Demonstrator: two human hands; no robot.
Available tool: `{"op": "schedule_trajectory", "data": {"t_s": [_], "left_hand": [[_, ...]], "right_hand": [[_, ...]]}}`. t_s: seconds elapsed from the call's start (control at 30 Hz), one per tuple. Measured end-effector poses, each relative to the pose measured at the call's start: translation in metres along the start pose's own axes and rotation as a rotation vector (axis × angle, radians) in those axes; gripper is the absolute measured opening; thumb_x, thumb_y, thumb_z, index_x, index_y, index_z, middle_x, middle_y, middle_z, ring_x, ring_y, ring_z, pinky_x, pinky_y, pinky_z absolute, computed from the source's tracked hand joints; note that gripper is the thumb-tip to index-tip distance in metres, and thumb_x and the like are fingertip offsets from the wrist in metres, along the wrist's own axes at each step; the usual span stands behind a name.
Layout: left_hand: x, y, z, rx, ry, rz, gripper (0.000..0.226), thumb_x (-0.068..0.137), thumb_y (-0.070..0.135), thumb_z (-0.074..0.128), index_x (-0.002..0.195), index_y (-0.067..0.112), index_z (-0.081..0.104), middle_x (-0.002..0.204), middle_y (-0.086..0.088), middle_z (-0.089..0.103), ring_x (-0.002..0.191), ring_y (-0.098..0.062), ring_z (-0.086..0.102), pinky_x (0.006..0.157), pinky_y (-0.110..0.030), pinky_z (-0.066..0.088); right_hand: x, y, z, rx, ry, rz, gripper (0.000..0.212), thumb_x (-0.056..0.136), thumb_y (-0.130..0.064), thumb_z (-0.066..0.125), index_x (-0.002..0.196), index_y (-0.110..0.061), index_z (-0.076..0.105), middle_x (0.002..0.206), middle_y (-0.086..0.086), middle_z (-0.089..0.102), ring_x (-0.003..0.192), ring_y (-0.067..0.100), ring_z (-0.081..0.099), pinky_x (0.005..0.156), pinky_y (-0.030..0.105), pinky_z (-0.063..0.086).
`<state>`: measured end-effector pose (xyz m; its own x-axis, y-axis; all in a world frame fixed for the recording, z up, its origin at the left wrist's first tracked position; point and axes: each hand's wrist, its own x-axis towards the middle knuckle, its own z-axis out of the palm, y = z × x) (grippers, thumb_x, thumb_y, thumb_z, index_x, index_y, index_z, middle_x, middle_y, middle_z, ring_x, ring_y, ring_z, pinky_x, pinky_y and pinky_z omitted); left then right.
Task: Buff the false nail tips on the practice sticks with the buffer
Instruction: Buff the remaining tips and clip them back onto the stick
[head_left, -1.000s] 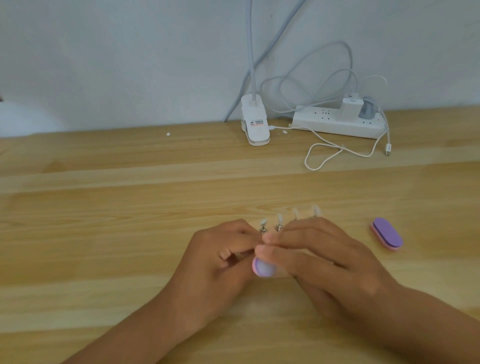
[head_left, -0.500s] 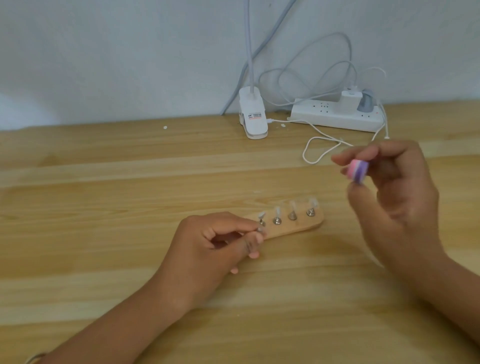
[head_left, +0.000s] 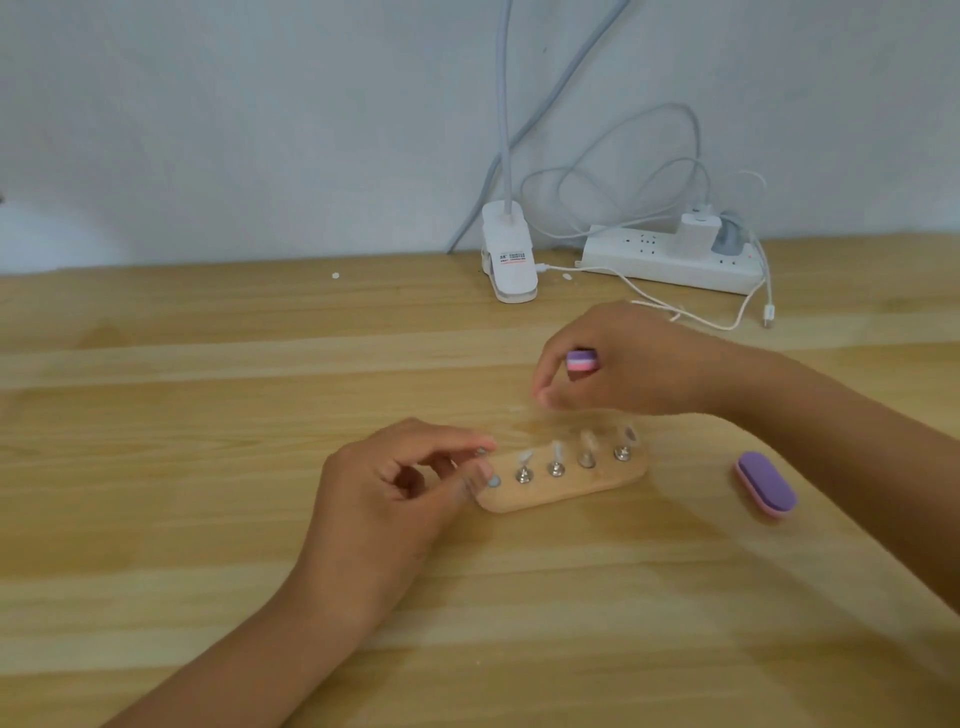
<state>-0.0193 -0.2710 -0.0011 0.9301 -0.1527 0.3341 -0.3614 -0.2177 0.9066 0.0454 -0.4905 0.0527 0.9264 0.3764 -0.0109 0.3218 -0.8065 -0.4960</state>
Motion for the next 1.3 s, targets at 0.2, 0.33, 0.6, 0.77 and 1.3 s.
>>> {"op": "schedule_trajectory", "data": {"t_s": [0.2,0.33,0.6,0.77,1.3], "left_hand": [[0.002,-0.002,0.004,0.103,-0.083,-0.026,0.027,0.074,0.004,0.081,0.078,0.03,0.077,0.074,0.013,0.071,0.074,-0.002,0.064,0.066,-0.009,0.042],[0.006,-0.006,0.008,0.207,-0.105,0.0,0.028,0.07,0.014,0.085,0.08,0.038,0.076,0.083,0.015,0.066,0.084,-0.013,0.06,0.074,-0.024,0.043],[0.005,-0.004,0.007,0.286,-0.093,-0.01,0.016,0.07,0.022,0.086,0.076,0.033,0.076,0.08,0.013,0.066,0.082,-0.006,0.06,0.082,-0.048,0.047],[0.003,-0.003,0.006,0.357,-0.065,0.046,0.011,0.07,0.017,0.086,0.074,0.023,0.077,0.073,0.01,0.068,0.071,-0.006,0.063,0.066,-0.032,0.051],[0.005,-0.007,0.005,0.407,-0.046,0.066,0.012,0.073,0.024,0.083,0.069,0.025,0.072,0.071,0.011,0.062,0.069,-0.007,0.054,0.061,-0.028,0.044]], "right_hand": [[0.028,-0.017,0.018,-0.299,-0.055,-0.036,0.008,0.085,-0.026,0.075,0.082,-0.02,0.076,0.071,-0.018,0.056,0.079,0.003,0.057,0.074,0.023,0.046],[0.028,-0.025,0.022,-0.399,-0.051,-0.061,0.014,0.086,-0.025,0.071,0.074,-0.026,0.062,0.078,-0.012,0.055,0.095,0.018,0.06,0.085,0.038,0.053],[0.023,-0.026,0.015,-0.158,-0.008,-0.078,0.004,0.073,-0.02,0.079,0.073,-0.02,0.075,0.066,-0.013,0.061,0.074,0.005,0.061,0.072,0.025,0.049],[-0.015,-0.04,0.009,0.058,-0.004,-0.179,0.01,0.07,-0.017,0.082,0.069,-0.025,0.076,0.046,-0.021,0.051,0.045,0.0,0.05,0.046,0.005,0.035],[-0.024,-0.057,0.026,-0.167,0.008,-0.117,0.015,0.077,-0.038,0.067,0.083,-0.03,0.078,0.078,-0.007,0.071,0.074,0.01,0.059,0.076,0.031,0.048]]}}
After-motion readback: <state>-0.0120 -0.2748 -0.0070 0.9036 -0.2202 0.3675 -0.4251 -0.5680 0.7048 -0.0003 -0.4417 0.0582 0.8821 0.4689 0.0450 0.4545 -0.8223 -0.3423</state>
